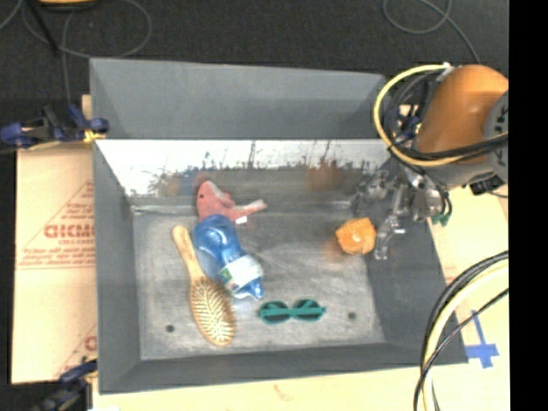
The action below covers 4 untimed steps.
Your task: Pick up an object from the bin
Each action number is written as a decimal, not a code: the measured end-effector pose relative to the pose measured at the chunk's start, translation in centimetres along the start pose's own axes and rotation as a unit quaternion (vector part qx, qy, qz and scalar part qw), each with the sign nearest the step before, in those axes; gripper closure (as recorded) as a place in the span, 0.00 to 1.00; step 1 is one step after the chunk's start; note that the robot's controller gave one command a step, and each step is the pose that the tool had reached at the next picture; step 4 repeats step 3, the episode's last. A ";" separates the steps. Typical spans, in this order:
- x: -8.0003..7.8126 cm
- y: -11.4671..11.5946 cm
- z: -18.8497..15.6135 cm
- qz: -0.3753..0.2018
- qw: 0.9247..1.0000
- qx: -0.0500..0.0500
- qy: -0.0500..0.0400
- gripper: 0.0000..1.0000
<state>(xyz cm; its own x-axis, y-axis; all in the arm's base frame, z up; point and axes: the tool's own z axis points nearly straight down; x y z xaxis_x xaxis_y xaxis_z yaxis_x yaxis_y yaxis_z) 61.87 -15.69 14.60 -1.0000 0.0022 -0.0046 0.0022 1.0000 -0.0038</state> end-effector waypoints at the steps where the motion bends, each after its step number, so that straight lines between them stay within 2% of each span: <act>1: -2.3 1.9 6.8 0.040 0.999 -0.002 -0.003 1.00; 2: -2.3 1.9 6.7 0.040 0.999 -0.002 -0.003 1.00; 3: -2.8 2.8 -8.5 0.033 0.999 -0.001 -0.002 1.00; 4: -2.8 2.8 -8.5 0.033 0.999 -0.001 -0.002 1.00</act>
Offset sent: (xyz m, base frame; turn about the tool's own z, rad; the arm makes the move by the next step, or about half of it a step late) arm 0.0000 0.0000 0.0000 0.0000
